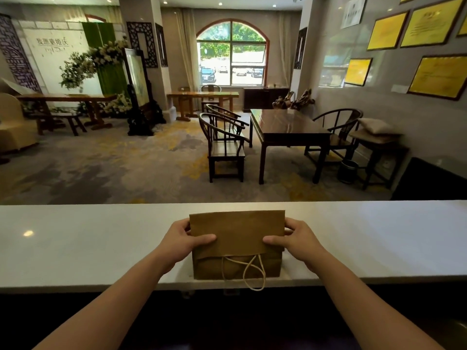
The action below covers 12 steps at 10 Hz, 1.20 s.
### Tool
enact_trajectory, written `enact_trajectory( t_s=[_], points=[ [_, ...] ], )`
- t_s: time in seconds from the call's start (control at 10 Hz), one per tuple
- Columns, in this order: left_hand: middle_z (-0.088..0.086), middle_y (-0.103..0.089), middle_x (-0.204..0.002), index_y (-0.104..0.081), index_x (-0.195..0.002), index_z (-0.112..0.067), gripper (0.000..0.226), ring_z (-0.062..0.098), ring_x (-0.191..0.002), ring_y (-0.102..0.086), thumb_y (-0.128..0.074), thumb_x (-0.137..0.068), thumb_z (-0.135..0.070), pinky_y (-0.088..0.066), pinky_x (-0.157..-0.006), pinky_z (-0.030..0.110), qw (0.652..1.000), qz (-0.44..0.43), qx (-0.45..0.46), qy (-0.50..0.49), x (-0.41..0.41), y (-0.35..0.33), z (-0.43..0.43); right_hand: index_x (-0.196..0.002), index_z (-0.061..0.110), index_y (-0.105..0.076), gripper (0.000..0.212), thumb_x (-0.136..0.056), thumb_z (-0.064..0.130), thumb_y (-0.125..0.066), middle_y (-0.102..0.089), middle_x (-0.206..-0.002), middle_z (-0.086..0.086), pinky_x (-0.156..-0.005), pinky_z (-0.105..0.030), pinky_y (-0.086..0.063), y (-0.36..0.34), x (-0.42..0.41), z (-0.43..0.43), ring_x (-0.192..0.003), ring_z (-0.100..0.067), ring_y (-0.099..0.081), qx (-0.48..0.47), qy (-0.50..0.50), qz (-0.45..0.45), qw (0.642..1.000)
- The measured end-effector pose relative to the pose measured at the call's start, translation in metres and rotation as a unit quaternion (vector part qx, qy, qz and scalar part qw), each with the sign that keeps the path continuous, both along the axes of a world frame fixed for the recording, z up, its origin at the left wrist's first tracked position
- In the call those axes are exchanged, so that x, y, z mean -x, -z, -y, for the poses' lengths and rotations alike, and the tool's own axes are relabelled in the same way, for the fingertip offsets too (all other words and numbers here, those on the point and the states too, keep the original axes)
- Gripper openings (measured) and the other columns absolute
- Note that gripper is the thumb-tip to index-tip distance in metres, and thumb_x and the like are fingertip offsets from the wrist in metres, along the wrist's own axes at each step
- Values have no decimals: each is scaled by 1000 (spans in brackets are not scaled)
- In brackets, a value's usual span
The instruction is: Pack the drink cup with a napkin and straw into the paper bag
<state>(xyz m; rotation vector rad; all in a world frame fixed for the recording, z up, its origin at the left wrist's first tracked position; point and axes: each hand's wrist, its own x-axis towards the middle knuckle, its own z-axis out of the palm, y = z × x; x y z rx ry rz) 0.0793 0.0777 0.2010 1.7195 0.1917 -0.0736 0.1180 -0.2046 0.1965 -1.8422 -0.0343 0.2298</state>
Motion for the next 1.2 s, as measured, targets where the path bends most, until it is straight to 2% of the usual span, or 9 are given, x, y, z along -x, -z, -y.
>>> enact_trajectory(
  t_s=[0.1,0.2,0.3,0.6,0.7,0.8,1.0,1.1,1.2],
  points=[
    [-8,-73,-100,-69,-92,-29,23,10,-91,-68,-83,-75,-27,-58,-70,25,999,45,-13,-17,1,-5,-1,-97,34,-62,28,-77,27,-80,-66,-98,15,-75,-30,-53,-1,-2,1,-89,-12,-61,-48,49,13,998],
    [-2,-76,-93,-74,-86,-25,6,16,-90,-70,-78,-82,-22,-58,-78,31,995,77,-53,-28,3,-9,-9,-98,28,-65,21,-81,26,-77,-67,-96,12,-78,-33,-52,-2,-1,4,-92,-17,-60,-48,71,17,996],
    [1,-76,-86,-77,-85,-16,5,18,-85,-69,-80,-82,-18,-54,-71,26,990,103,-80,-52,4,-11,-17,-85,32,-65,14,-81,26,-77,-66,-91,12,-66,-25,-51,-5,2,5,-84,-12,-62,-37,68,18,997],
    [-15,-78,-70,-77,-73,-30,21,10,-80,-71,-78,-83,-12,-53,-64,19,987,111,-103,-53,11,-14,-16,-83,30,-66,14,-77,29,-79,-67,-83,18,-57,-16,-51,-9,9,2,-75,-5,-63,12,78,54,995],
    [-11,-78,-74,-77,-77,-28,18,14,-83,-71,-76,-85,-12,-54,-67,23,987,105,-105,-54,11,-16,-16,-73,33,-65,15,-77,29,-80,-65,-76,22,-53,-13,-48,-11,11,2,-68,-2,-62,34,83,66,994],
    [-1,-77,-89,-79,-97,-14,11,20,-90,-69,-74,-88,-13,-54,-73,29,988,98,-102,-61,11,-16,-14,-78,29,-69,10,-78,28,-79,-64,-75,22,-53,-13,-47,-10,9,2,-68,-1,-61,40,85,66,993],
    [-1,-76,-98,-75,-109,-16,19,14,-95,-69,-70,-91,-13,-57,-89,38,983,108,-144,-46,16,-28,-13,-113,15,-69,28,-85,20,-73,-68,-93,11,-76,-30,-54,-18,12,4,-83,-10,-63,18,71,51,996],
    [-2,-73,-109,-70,-112,-24,30,16,-102,-67,-77,-85,-16,-57,-90,36,973,140,-179,-31,14,-37,-10,-116,23,-63,38,-81,17,-78,-62,-107,6,-73,-25,-54,-30,14,4,-96,-15,-58,23,64,94,993],
    [-7,-68,-122,-65,-122,-30,44,13,-112,-60,-81,-81,-24,-49,-91,30,939,188,-287,-17,14,-50,1,-120,24,-61,45,-79,20,-80,-61,-105,6,-59,-11,-48,-47,16,-3,-94,-13,-58,97,36,150,983]
  ],
)
